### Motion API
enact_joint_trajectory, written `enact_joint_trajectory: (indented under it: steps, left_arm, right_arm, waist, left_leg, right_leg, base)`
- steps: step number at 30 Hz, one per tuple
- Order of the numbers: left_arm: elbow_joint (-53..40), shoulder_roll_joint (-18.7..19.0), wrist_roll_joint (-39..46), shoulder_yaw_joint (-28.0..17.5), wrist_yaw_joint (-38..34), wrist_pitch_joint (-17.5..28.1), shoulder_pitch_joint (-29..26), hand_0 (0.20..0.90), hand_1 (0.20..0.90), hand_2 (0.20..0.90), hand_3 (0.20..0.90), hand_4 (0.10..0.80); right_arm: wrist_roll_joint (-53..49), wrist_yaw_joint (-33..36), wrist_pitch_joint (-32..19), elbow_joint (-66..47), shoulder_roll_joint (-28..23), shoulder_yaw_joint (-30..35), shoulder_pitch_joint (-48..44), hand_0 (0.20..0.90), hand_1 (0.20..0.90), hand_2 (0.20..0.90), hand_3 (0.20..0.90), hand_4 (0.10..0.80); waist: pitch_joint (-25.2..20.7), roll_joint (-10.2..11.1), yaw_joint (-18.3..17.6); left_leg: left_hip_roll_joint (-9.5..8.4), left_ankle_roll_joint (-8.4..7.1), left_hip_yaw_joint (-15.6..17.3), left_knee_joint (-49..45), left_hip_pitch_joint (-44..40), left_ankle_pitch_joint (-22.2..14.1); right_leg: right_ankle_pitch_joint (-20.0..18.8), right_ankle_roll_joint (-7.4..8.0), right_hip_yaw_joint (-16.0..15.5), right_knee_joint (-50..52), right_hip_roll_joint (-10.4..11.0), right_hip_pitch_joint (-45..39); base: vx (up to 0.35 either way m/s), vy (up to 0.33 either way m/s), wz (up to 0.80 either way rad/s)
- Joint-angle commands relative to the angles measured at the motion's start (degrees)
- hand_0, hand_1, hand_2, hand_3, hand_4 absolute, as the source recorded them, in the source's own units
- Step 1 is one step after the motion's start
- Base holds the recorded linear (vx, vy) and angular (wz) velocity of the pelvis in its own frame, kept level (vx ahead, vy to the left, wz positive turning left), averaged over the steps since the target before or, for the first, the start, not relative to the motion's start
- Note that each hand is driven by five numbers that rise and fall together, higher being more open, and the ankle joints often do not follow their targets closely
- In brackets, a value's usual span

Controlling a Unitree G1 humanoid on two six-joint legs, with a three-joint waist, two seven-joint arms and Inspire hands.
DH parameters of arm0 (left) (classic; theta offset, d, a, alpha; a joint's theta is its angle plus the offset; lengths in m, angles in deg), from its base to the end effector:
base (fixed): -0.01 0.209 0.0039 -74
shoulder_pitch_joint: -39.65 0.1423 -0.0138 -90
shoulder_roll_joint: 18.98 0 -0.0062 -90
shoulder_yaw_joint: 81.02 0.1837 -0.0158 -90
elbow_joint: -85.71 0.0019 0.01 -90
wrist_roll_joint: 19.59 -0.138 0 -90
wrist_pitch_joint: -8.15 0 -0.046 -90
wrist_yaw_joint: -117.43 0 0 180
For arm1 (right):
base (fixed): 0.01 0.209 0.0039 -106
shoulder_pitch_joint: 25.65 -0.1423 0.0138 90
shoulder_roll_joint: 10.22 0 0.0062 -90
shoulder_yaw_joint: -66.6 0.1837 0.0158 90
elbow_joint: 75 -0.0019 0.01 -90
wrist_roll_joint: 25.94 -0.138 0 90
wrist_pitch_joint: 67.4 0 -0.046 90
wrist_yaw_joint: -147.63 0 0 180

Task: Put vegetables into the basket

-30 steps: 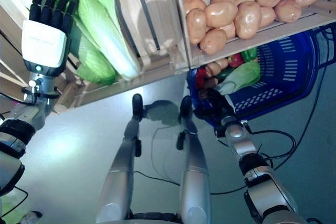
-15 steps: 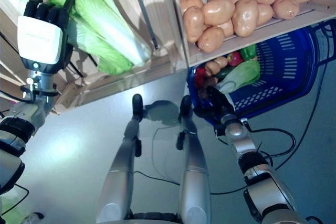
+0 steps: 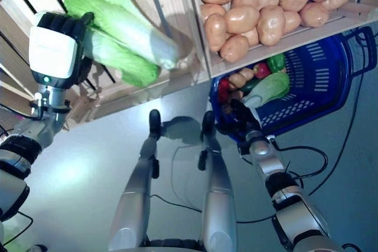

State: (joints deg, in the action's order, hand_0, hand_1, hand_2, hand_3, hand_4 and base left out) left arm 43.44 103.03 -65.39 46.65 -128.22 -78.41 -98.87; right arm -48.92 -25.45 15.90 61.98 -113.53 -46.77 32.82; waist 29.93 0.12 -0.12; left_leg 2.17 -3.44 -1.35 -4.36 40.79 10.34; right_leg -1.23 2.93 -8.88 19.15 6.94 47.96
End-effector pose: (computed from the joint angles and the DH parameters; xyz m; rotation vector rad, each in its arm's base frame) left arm 0.3208 0.2793 0.1443 1.7207 -0.9403 0.6316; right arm 0.2890 -0.2269 0.0448 -0.3243 0.2145 -0.0449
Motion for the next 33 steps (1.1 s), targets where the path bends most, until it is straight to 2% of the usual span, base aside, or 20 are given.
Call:
enact_joint_trajectory:
  steps: [1,12,21,25,28,33]
  left_arm:
    - [-6.4,1.3,2.0,-8.1,-7.6,1.0,0.1,0.3,0.3,0.3,0.3,0.4]
    - [-18.8,-0.9,1.4,-16.3,-11.2,3.3,12.3,0.3,0.3,0.3,0.3,0.4]
    - [-25.2,-1.6,0.7,-20.5,-10.6,5.4,18.3,0.3,0.3,0.3,0.3,0.4]
    - [-26.9,-2.7,-0.2,-20.7,-8.0,4.6,21.4,0.3,0.3,0.3,0.3,0.4]
    - [-27.7,-3.0,0.8,-20.6,-6.7,5.7,23.7,0.3,0.3,0.3,0.3,0.4]
    - [-25.7,-4.2,2.5,-19.0,-3.7,5.4,24.8,0.3,0.3,0.3,0.3,0.4]
  right_arm:
    - [-1.8,3.7,-2.8,-2.9,-0.4,0.0,4.2,0.9,0.9,0.9,0.9,0.8]
    - [-1.8,5.4,-4.5,-1.2,3.7,2.2,8.4,0.9,0.9,0.9,0.9,0.8]
    - [-2.0,5.3,-5.1,2.3,5.7,3.5,10.8,0.9,0.9,0.9,0.9,0.8]
    - [-1.7,4.8,-4.8,3.7,6.3,4.4,12.2,0.9,0.9,0.9,0.9,0.8]
    - [-1.9,3.4,-6.0,5.3,6.3,4.8,13.8,0.9,0.9,0.9,0.9,0.8]
    - [-2.1,2.1,-6.9,7.0,6.0,5.4,14.4,0.9,0.9,0.9,0.9,0.8]
  waist:
    - [-0.1,-0.3,1.3]
    - [-0.1,-0.2,4.1]
    - [-0.2,-0.8,5.9]
    - [-1.6,-1.3,6.4]
    - [-3.3,-1.4,6.7]
    - [-3.7,-1.7,6.5]
  left_leg:
    - [-3.08,0.07,-0.9,-3.1,1.0,-1.9]
    - [-3.58,0.38,-2.2,-0.7,-4.8,-2.3]
    - [-2.89,0.1,-2.9,3.3,-11.7,-1.9]
    - [-2.47,-0.17,-3.3,4.6,-14.5,-1.9]
    - [-2.23,-0.38,-3.3,4.9,-16.4,-2.2]
    - [-2.23,-0.33,-3.2,3.1,-17.1,-3.3]
  right_leg:
    - [-1.5,0.42,-1.8,-5.9,-2.2,-7.5]
    - [-1.1,0.59,-3.9,-7.7,-1.6,-14.0]
    - [-0.7,0.92,-5.4,-10.1,-1.3,-21.1]
    - [-0.3,1.03,-6.3,-11.1,-1.2,-24.3]
    - [-0.3,1.08,-6.7,-12.2,-1.1,-26.7]
    - [0.2,0.88,-7.1,-11.5,-0.8,-27.6]
  base:
    - [0.021,-0.063,0.02]
    - [0.021,-0.073,0.04]
    - [0.044,-0.066,0.02]
    - [0.072,-0.034,0.04]
    - [0.102,-0.009,0.08]
    - [0.052,0.018,0.0]
